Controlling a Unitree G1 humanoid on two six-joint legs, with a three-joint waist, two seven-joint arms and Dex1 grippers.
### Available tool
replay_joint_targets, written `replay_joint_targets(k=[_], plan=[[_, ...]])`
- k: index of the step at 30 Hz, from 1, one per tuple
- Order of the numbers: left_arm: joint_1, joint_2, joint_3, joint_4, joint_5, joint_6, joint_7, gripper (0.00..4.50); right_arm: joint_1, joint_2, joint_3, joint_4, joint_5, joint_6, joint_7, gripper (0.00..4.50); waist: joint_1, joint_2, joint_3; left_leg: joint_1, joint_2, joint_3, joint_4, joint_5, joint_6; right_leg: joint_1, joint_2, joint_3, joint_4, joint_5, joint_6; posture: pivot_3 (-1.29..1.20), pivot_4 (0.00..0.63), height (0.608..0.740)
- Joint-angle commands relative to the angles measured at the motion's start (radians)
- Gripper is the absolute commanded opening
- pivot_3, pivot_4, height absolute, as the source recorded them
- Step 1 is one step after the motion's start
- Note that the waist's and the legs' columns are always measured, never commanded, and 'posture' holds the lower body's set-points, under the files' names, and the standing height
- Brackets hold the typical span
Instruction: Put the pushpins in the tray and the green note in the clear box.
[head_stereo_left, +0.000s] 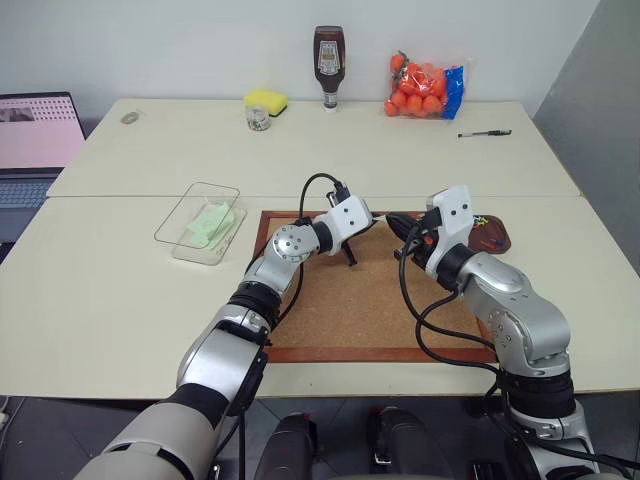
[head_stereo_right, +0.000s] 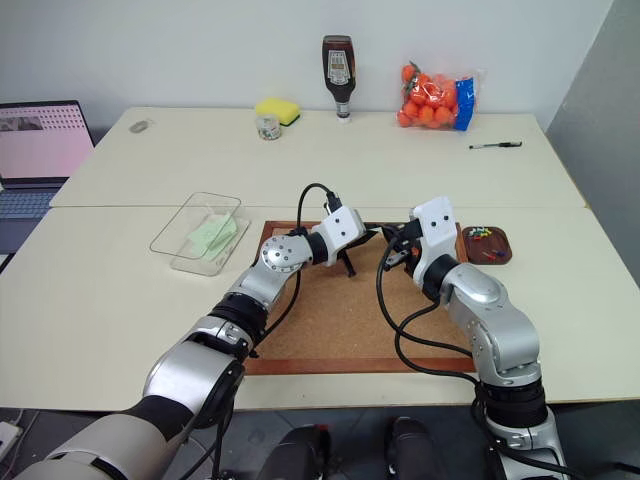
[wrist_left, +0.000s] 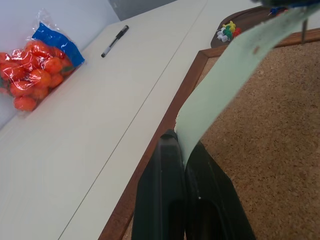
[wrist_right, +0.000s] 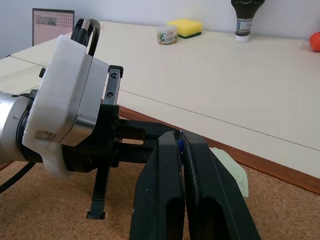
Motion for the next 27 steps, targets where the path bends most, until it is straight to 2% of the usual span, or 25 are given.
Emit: replay_joint_targets(k=[1,17,22,27], plan=[[-0.024,0.005,0.003,-0.009,0.006,-0.031,0.008,0.01,-0.024,0.013,-0.011,-0.048,0.017,-0.014,-0.014,0.00,0.000,0.000,0.000,0.000,0.000,0.000,0.000,0.000,0.000,0.000,0.000,0.000,0.000,0.000,0.000,0.00,0.150,0.740],[0.023,0.030,-0.016,-0.029,0.045,-0.056,0.023,0.01,-0.058,0.068,-0.114,-0.048,0.054,-0.021,-0.111,0.00,0.000,0.000,0.000,0.000,0.000,0.000,0.001,0.000,0.000,-0.001,0.000,0.001,0.003,0.000,0.000,0.00,0.150,0.740],[0.053,0.047,-0.002,-0.078,0.021,-0.025,-0.004,0.01,-0.011,0.000,-0.185,-0.055,0.029,-0.024,-0.125,0.00,0.000,0.000,0.000,0.001,0.000,0.001,0.002,0.000,0.000,-0.001,0.000,0.001,0.006,0.000,0.000,0.00,0.150,0.740],[0.111,0.059,0.039,-0.251,-0.056,0.129,-0.063,0.01,0.071,-0.100,-0.258,0.068,-0.038,-0.108,-0.128,0.00,0.000,0.000,0.000,0.002,0.000,0.002,0.002,0.000,0.000,-0.001,-0.001,0.002,0.007,0.000,0.000,0.00,0.150,0.740]])
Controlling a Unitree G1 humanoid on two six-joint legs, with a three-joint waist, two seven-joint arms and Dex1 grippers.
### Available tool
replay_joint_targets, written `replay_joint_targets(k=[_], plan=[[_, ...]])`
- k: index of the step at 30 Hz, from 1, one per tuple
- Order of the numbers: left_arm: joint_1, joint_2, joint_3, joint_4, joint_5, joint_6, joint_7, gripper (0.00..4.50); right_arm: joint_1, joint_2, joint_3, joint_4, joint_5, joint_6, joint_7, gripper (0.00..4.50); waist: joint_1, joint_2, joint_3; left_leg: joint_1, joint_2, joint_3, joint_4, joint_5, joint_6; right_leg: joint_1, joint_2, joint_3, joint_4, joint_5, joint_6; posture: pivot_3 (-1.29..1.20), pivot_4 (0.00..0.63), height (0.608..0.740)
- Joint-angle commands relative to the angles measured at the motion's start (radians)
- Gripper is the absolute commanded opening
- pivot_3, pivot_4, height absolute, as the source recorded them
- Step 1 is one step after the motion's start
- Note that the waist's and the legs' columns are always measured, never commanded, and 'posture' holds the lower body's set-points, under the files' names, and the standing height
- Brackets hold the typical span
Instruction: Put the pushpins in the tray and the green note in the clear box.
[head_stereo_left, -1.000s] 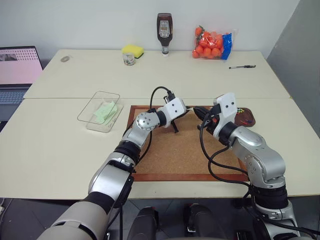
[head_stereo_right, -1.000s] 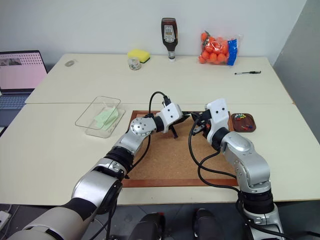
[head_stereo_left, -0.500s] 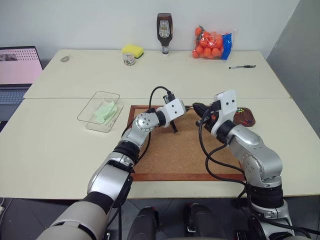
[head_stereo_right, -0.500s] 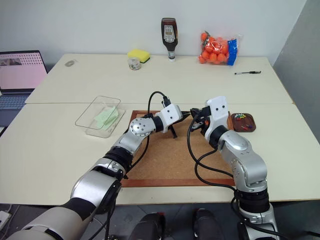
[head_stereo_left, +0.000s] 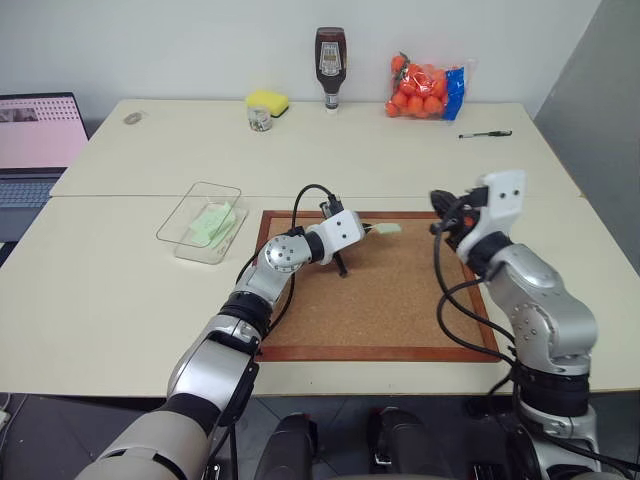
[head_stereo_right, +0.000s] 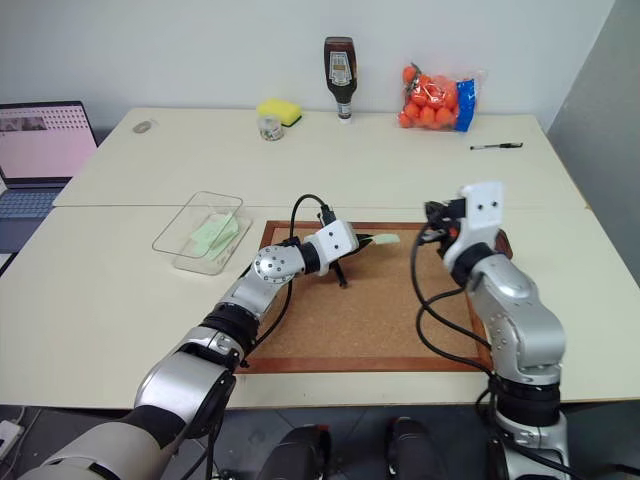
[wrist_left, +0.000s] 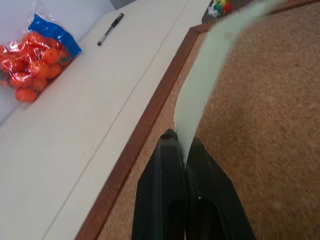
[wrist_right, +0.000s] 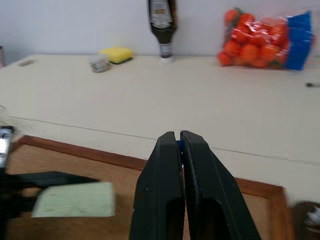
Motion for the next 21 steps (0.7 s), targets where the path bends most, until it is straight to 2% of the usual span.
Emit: replay_joint_targets(k=[1,9,12,14,16,21], plan=[[0.024,0.007,0.043,-0.176,-0.070,0.126,-0.029,0.01,0.026,-0.068,-0.047,0.105,-0.064,-0.101,-0.002,0.00,0.000,0.000,0.000,0.000,0.000,0.000,0.000,0.000,0.000,0.000,0.000,0.000,0.000,0.000,0.000,0.00,0.150,0.740],[0.100,0.011,0.056,-0.409,-0.109,0.340,-0.032,0.01,-0.102,-0.115,-0.027,0.534,-0.156,-0.304,-0.001,0.00,-0.011,0.000,0.000,0.008,0.000,0.009,0.000,0.001,0.002,0.001,0.005,0.010,0.006,0.000,0.000,0.00,0.150,0.740],[0.111,0.017,0.056,-0.448,-0.112,0.378,-0.027,0.01,-0.141,-0.118,-0.024,0.624,-0.166,-0.352,0.006,0.00,-0.012,-0.001,0.000,0.011,0.001,0.015,-0.001,0.001,0.002,0.000,0.007,0.016,0.007,0.000,0.000,0.00,0.150,0.740],[0.116,0.019,0.055,-0.464,-0.113,0.393,-0.025,0.00,-0.161,-0.119,-0.024,0.685,-0.173,-0.382,0.006,0.50,-0.014,-0.001,0.000,0.011,0.001,0.018,-0.001,0.001,0.002,0.000,0.007,0.019,0.007,0.000,0.000,0.00,0.150,0.740],[0.119,0.020,0.055,-0.475,-0.113,0.404,-0.023,0.00,-0.179,-0.116,-0.029,0.730,-0.172,-0.408,0.009,0.73,-0.016,-0.001,0.000,0.012,0.001,0.021,-0.001,0.001,0.002,0.000,0.007,0.022,0.006,0.001,0.001,0.00,0.150,0.740],[0.121,0.020,0.056,-0.486,-0.113,0.418,-0.017,0.00,-0.190,-0.111,-0.025,0.734,-0.169,-0.421,0.013,1.85,-0.016,-0.001,0.000,0.012,0.001,0.021,-0.001,0.001,0.002,0.000,0.007,0.024,0.005,0.001,0.001,0.00,0.150,0.740]])
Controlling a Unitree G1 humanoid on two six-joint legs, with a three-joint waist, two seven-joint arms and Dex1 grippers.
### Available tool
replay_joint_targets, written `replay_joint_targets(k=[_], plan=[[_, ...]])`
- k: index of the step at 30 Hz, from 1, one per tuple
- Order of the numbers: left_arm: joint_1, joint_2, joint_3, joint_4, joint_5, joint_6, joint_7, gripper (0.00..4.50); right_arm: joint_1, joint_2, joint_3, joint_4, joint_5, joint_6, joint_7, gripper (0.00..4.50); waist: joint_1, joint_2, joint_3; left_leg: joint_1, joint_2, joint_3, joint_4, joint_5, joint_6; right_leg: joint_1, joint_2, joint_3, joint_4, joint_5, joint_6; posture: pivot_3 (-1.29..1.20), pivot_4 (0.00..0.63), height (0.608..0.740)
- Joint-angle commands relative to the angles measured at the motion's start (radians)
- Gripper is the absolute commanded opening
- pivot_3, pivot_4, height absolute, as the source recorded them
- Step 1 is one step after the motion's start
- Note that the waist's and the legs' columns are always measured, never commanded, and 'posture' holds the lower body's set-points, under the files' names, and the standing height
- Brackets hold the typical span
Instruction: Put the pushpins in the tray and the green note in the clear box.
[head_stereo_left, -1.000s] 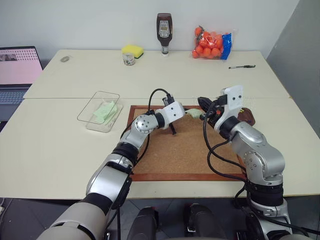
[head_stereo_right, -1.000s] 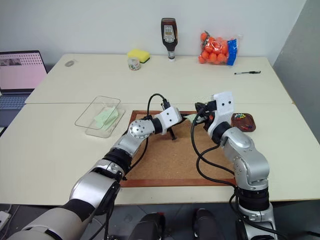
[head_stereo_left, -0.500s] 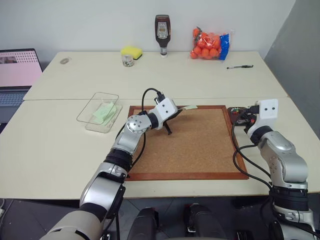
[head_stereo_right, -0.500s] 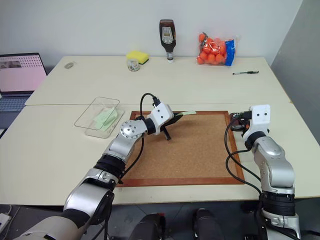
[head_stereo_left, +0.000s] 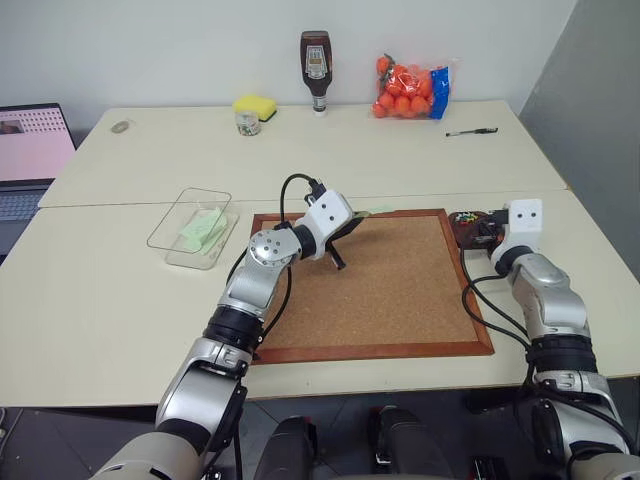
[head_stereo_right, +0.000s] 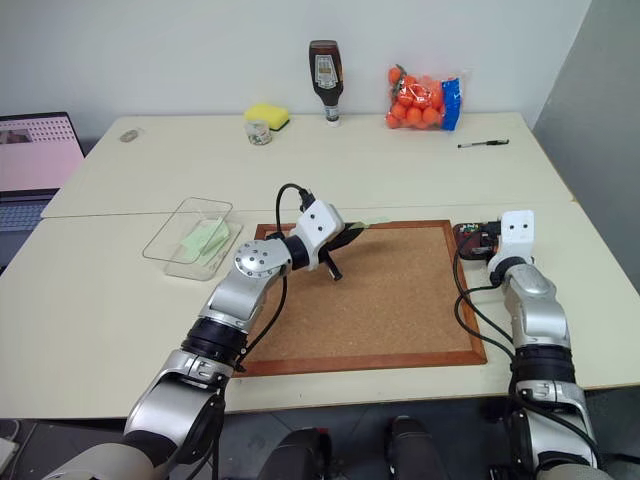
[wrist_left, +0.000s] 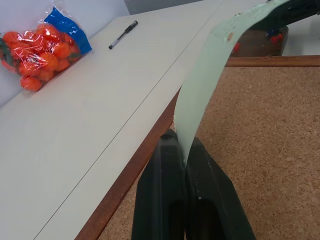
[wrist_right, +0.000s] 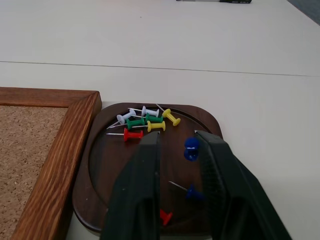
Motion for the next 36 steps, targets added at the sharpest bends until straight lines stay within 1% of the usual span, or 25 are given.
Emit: replay_joint_targets(k=[1,4,13,17,20,22,24,27,31,33,36], plan=[[-0.001,0.003,0.011,-0.043,-0.017,0.005,0.011,0.00,-0.023,-0.007,-0.008,-0.032,0.009,-0.025,0.012,2.18,0.000,0.000,0.000,0.000,0.000,0.000,0.000,0.000,0.000,0.000,0.000,0.000,0.000,0.000,0.000,0.00,0.150,0.740],[0.000,0.002,0.012,-0.046,-0.019,0.011,0.013,0.00,-0.017,-0.004,-0.013,-0.055,0.017,-0.022,0.014,2.79,0.000,0.000,0.000,0.000,0.000,0.000,0.000,0.000,0.000,0.000,0.000,0.000,0.001,0.000,0.000,0.00,0.150,0.740],[-0.011,-0.002,0.018,-0.034,-0.027,0.016,0.019,0.00,0.015,0.010,-0.020,-0.120,0.051,0.006,0.031,2.79,-0.001,0.000,0.000,0.001,0.001,0.000,0.000,0.000,0.000,0.000,0.001,0.000,0.001,0.000,0.000,0.00,0.150,0.740],[-0.013,0.000,0.027,-0.045,-0.040,0.032,0.024,0.00,0.038,0.010,-0.007,-0.201,0.070,0.005,0.066,2.79,-0.001,0.000,0.000,0.000,0.001,0.000,0.000,0.000,0.000,0.000,0.000,0.000,0.000,0.000,0.000,0.00,0.150,0.740],[-0.011,0.030,0.055,-0.102,-0.061,0.085,0.025,0.00,0.106,-0.031,0.068,-0.386,0.100,0.031,0.207,2.79,-0.004,0.000,0.000,0.000,0.001,0.000,0.000,0.000,0.000,-0.001,0.001,0.000,0.001,0.000,0.000,0.00,0.150,0.740],[0.006,0.072,0.097,-0.185,-0.081,0.164,0.034,0.00,0.151,-0.071,0.129,-0.527,0.139,0.060,0.317,2.79,-0.010,0.000,0.000,0.000,0.001,-0.001,0.000,0.000,0.000,-0.001,0.001,0.000,0.000,0.000,0.000,0.00,0.150,0.740],[0.047,0.124,0.138,-0.298,-0.092,0.250,0.042,0.00,0.161,-0.099,0.182,-0.629,0.180,0.081,0.404,2.79,-0.019,0.000,0.000,0.000,0.003,-0.002,-0.001,0.000,0.000,-0.001,0.002,0.000,0.000,0.000,0.000,0.00,0.150,0.740],[0.116,0.183,0.187,-0.445,-0.107,0.377,0.062,0.00,0.114,-0.100,0.243,-0.685,0.211,0.078,0.480,2.79,-0.022,-0.001,0.000,0.003,0.005,-0.003,-0.001,0.000,0.000,-0.001,0.002,0.001,0.001,0.000,0.000,0.00,0.150,0.740],[0.201,0.245,0.247,-0.606,-0.108,0.536,0.103,0.00,0.000,-0.078,0.338,-0.667,0.227,0.096,0.574,2.79,-0.019,-0.003,0.002,0.004,0.005,-0.004,0.000,0.000,0.000,0.000,0.003,0.000,0.001,0.001,0.001,0.00,0.150,0.740],[0.227,0.268,0.281,-0.639,-0.106,0.599,0.134,0.00,-0.059,-0.069,0.387,-0.627,0.218,0.107,0.623,2.79,-0.015,-0.004,0.002,0.004,0.005,-0.005,0.000,0.000,0.000,0.000,0.003,0.000,0.001,0.001,0.002,0.00,0.150,0.740],[0.242,0.295,0.333,-0.613,-0.113,0.654,0.169,0.00,-0.169,-0.032,0.444,-0.521,0.164,0.102,0.636,2.79,-0.012,-0.004,0.002,0.004,0.005,-0.005,0.000,0.000,0.000,0.000,0.003,0.000,0.001,0.001,0.002,0.00,0.150,0.740]])
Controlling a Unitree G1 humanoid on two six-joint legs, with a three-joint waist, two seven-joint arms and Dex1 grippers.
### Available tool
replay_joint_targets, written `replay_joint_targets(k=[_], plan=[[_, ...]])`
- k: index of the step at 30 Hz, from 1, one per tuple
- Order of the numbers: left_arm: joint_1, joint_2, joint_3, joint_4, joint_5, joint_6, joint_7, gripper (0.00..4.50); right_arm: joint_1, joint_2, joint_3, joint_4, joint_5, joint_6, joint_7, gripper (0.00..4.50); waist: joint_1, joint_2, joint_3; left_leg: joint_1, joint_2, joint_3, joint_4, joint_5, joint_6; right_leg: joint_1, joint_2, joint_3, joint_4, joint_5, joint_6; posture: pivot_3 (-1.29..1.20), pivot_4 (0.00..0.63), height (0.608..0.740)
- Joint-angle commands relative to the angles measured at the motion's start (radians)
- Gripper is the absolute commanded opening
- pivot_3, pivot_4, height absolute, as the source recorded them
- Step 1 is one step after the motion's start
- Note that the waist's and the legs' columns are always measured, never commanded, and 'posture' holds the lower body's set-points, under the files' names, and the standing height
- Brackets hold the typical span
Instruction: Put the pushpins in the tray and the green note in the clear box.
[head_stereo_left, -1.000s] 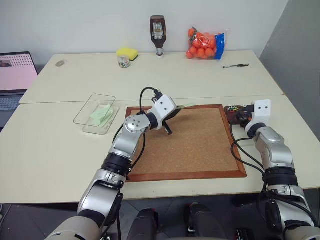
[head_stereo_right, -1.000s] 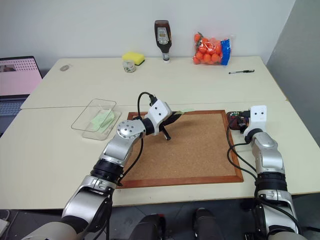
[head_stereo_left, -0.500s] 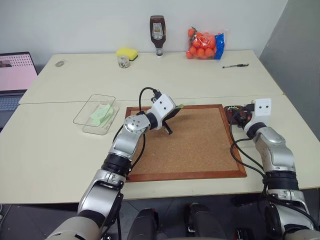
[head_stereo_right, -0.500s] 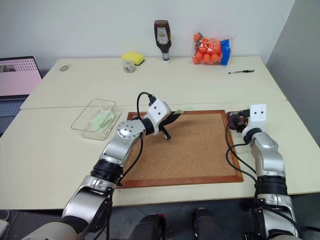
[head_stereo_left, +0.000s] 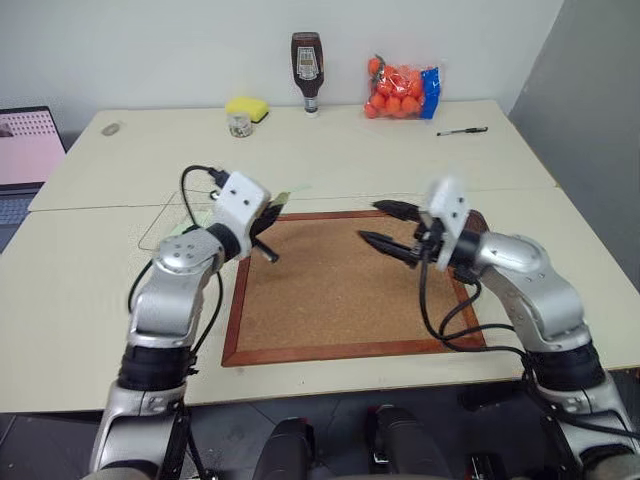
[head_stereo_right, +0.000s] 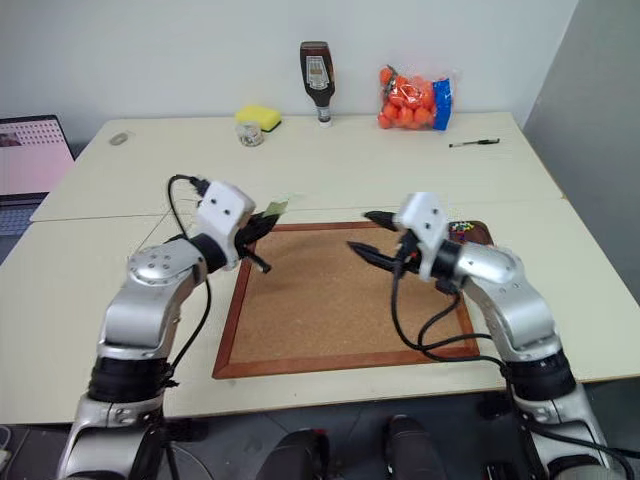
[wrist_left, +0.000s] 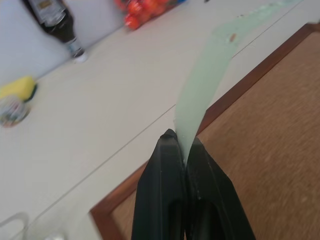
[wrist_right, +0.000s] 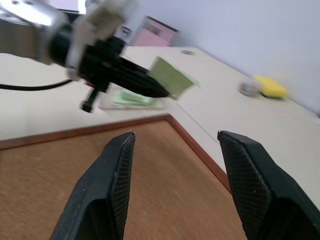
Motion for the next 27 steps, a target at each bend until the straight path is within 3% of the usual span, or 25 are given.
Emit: replay_joint_targets(k=[1,8,22,27], plan=[[-0.003,0.038,0.083,-0.001,-0.012,0.055,0.050,0.00,-0.125,0.044,0.051,0.110,-0.044,-0.003,0.022,2.79,0.002,0.000,0.000,0.000,0.000,0.000,0.000,0.000,0.000,0.000,0.000,0.000,0.000,0.000,0.000,0.00,0.150,0.740],[-0.088,0.058,0.177,0.184,-0.057,0.150,0.119,0.00,-0.280,0.145,0.097,0.246,-0.115,-0.005,-0.008,2.79,0.006,-0.001,0.000,-0.003,-0.001,0.000,0.000,0.000,0.000,-0.001,-0.005,0.000,-0.001,0.000,-0.001,0.00,0.150,0.740],[-0.226,0.033,0.298,0.387,-0.148,0.284,0.259,0.00,-0.259,0.196,0.093,0.220,-0.148,0.020,-0.021,2.79,0.004,-0.001,0.000,-0.003,-0.004,-0.001,0.000,0.000,0.000,-0.002,-0.009,-0.001,0.000,0.001,-0.001,0.00,0.150,0.740],[-0.249,0.024,0.327,0.408,-0.183,0.327,0.288,0.92,-0.257,0.208,0.089,0.209,-0.149,0.031,-0.029,2.89,0.004,-0.002,0.000,-0.003,-0.004,-0.001,0.000,0.000,0.000,-0.002,-0.009,-0.001,0.000,0.001,-0.001,0.00,0.150,0.740]])
